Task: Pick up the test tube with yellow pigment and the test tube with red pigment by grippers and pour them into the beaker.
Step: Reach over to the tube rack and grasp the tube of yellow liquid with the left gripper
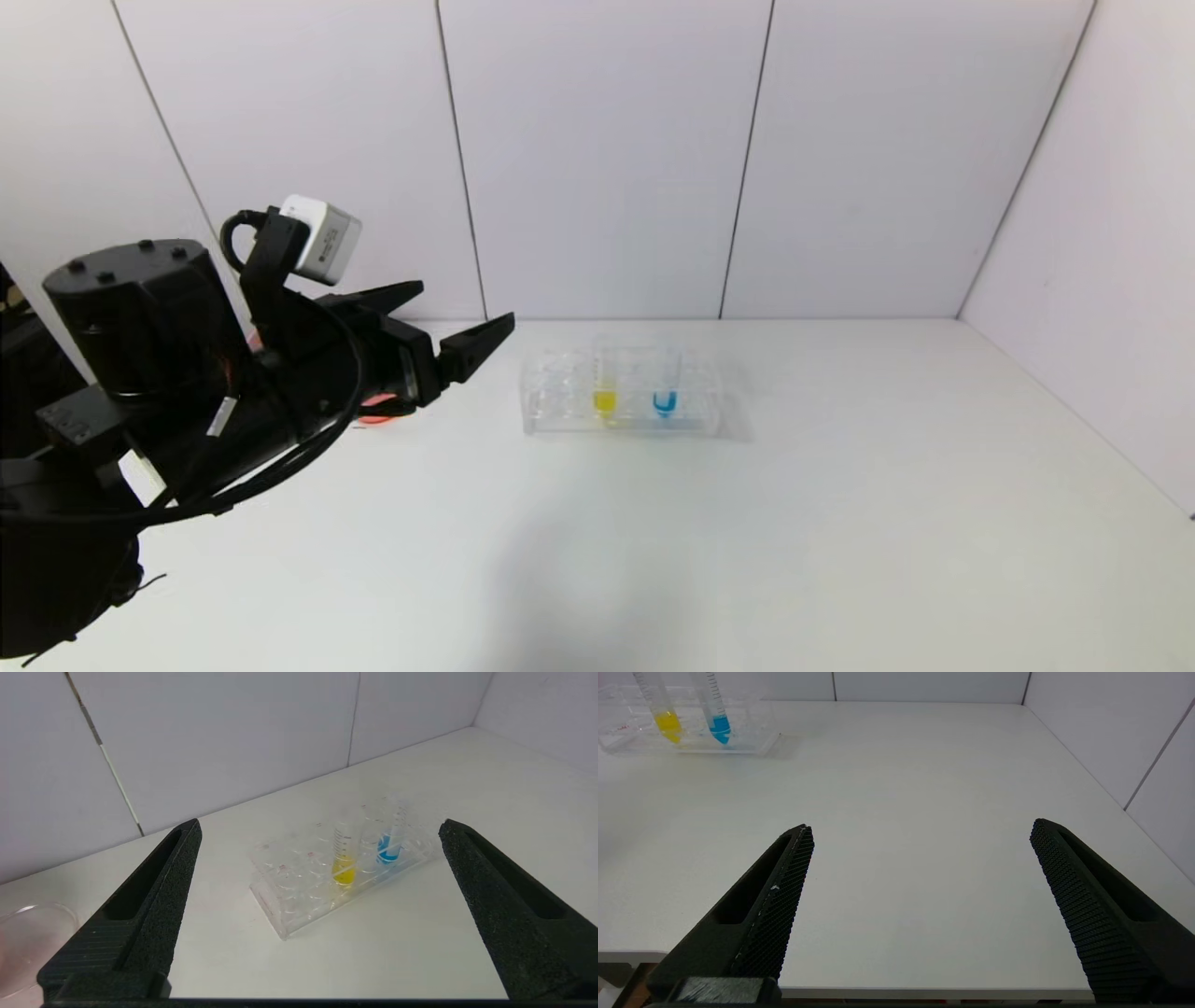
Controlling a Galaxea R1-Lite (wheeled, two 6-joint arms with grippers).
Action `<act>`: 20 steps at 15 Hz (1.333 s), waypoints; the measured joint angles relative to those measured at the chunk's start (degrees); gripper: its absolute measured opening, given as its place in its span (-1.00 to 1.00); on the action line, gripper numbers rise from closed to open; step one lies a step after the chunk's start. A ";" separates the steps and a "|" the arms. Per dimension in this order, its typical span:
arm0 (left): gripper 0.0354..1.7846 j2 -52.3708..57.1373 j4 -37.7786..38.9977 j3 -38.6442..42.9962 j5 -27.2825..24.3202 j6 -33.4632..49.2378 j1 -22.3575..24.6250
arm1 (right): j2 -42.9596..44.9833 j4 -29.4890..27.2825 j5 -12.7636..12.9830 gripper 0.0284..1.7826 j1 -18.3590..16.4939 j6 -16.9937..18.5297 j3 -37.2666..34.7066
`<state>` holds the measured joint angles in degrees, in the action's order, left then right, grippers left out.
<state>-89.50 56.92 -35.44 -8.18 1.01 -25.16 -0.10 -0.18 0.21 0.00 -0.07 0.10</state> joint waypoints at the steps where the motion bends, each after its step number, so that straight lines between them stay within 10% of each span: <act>1: 0.99 -0.16 1.13 0.93 0.02 0.02 -0.79 | 0.00 0.00 0.04 0.91 0.00 0.00 0.00; 11: 0.99 -11.26 4.49 -3.72 0.59 0.02 -6.25 | 0.00 0.00 0.00 0.91 0.00 0.00 0.00; 20: 0.99 -21.97 5.07 -11.17 14.30 0.06 -11.91 | 0.00 0.00 -0.02 0.91 0.00 0.00 0.00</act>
<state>-111.47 61.99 -46.60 6.12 1.07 -37.07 -0.10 -0.18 0.18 0.00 -0.07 0.10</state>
